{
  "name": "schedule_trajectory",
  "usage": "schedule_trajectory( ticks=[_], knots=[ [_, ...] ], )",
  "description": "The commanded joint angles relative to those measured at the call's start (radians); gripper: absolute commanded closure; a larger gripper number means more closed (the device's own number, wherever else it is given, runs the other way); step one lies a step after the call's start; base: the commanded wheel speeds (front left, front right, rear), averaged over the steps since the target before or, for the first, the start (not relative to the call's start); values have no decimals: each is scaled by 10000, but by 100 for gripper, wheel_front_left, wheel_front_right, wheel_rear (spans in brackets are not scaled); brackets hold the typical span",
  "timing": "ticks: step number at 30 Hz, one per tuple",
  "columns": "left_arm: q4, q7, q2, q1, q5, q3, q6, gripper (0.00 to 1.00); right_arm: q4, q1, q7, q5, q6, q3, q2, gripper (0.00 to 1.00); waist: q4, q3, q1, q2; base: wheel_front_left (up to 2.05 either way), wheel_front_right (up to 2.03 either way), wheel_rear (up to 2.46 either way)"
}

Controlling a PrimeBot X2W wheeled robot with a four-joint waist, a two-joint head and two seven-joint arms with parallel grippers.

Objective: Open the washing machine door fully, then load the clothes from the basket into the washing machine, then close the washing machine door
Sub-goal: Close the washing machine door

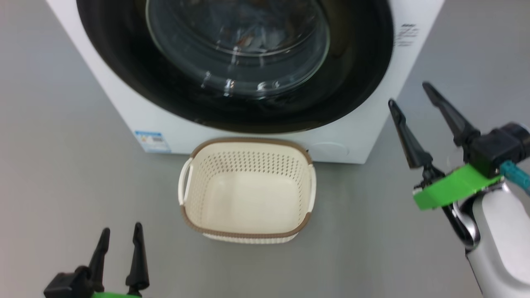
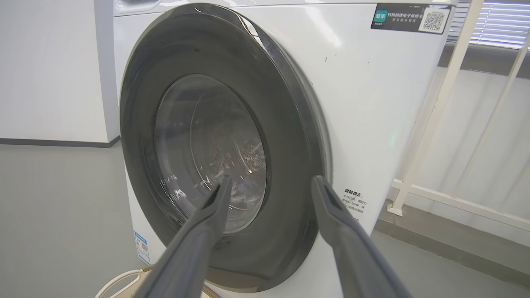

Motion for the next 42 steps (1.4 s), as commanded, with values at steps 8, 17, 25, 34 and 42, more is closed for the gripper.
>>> schedule_trajectory(
  ticks=[8,17,25,34,42],
  knots=[
    [-262,-65,110,442,236,448,148,0,-1038,1524,-17,140,-59,-247,69,0,-1030,-1071,1,0,0,0,0],
    [-322,-65,110,620,347,569,127,0,-1688,2839,-17,12,-59,-1054,448,0,-1340,-1184,1,0,0,0,0],
    [-317,-65,110,801,372,634,120,0,-2113,4183,-17,-98,-59,-2062,1043,0,-1395,-1411,1,0,0,0,0],
    [-412,-65,110,1017,290,517,118,0,-2110,5426,-17,-359,-59,-3004,1790,0,-1386,-1461,1,0,0,0,0],
    [-376,-65,110,1076,278,499,84,0,-1968,5604,-17,-531,-59,-3280,1991,0,-1439,-1360,1,0,0,0,0]
  ],
)
